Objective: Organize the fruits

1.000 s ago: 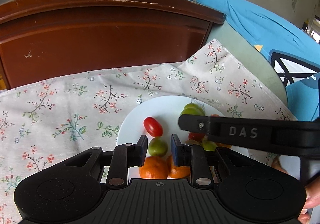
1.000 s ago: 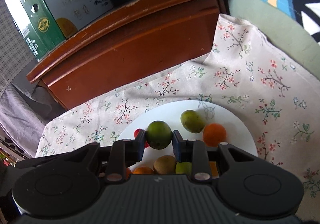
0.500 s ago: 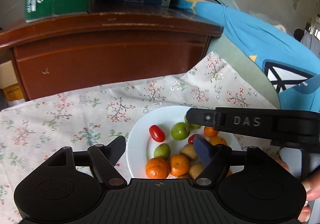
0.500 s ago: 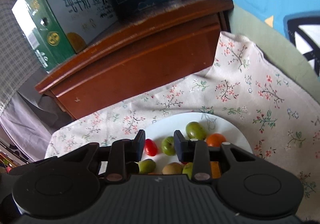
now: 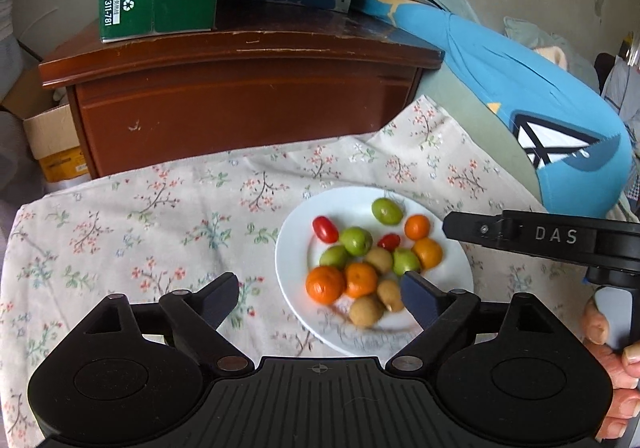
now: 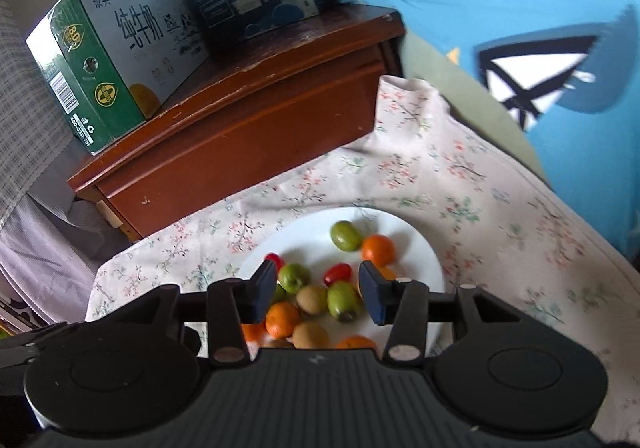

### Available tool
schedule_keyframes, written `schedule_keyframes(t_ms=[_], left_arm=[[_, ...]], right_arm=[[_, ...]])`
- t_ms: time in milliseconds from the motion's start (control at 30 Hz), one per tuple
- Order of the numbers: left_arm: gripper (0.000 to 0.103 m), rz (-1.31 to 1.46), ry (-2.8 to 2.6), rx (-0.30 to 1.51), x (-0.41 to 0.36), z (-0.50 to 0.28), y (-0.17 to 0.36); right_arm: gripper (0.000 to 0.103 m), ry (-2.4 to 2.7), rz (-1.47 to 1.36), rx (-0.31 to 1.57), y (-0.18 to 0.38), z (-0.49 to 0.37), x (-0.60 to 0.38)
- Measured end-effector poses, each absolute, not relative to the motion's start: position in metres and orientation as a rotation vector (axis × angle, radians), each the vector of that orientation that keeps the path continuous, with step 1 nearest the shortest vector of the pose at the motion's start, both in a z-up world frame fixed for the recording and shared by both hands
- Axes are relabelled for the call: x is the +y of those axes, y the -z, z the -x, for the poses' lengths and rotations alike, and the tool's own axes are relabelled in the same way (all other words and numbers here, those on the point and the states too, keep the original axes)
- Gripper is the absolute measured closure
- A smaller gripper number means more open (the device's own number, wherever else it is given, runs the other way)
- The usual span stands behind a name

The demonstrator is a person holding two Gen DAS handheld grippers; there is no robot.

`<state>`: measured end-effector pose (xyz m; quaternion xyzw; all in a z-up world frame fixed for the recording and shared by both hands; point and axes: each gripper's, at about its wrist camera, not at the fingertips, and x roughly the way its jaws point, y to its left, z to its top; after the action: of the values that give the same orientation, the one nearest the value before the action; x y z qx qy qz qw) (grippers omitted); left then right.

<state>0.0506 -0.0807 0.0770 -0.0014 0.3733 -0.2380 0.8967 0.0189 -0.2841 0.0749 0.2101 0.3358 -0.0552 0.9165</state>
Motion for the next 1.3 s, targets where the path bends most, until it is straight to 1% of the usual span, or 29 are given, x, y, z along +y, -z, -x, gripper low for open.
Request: schedule_keyframes(t_ms=[333,400,533,600,767,833,967,1000,1067,1300], left_arm=[[0.011,-0.039,0.481,0.785,-0.076,-0.026,-0.082],[0.010,-0.040,0.463,0.788,-0.073,-0.024,-0.083],[0.007,-0.039,0.430,0.803,-0.069,-0.020,-0.085],[0.007,-0.045,0.414,0.808,-0.069,-0.019,-0.084],[0.007,-0.045,0.379,0.827,-0.071,-0.019,-0.086],[0.007,-0.048,0.358,0.833,-0.073,-0.020,-0.086],[0.006,-0.051,0.331,0.847,-0.078,-0.024,-0.085],[0.006,-0.052,0.328,0.850,-0.079,-0.025,-0.085],[0.006,-0.059,0.318,0.856,-0.082,-0.026,-0.083],[0.006,-0.073,0.284,0.874,-0.087,-0.031,-0.077]], right_arm=[[0.051,0.136,-0.364,0.698,-0.088,0.012,-0.264],[0.046,0.137,-0.345,0.693,-0.092,0.018,-0.259],[0.042,0.157,-0.313,0.697,-0.097,0.027,-0.250],[0.035,0.185,-0.307,0.708,-0.097,0.032,-0.248],[0.033,0.247,-0.332,0.743,-0.093,0.040,-0.249],[0.029,0.269,-0.339,0.761,-0.091,0.040,-0.250],[0.026,0.311,-0.331,0.771,-0.090,0.038,-0.250],[0.023,0.321,-0.330,0.774,-0.089,0.038,-0.250],[0.020,0.354,-0.327,0.789,-0.087,0.035,-0.252],[0.020,0.407,-0.336,0.823,-0.079,0.030,-0.256]])
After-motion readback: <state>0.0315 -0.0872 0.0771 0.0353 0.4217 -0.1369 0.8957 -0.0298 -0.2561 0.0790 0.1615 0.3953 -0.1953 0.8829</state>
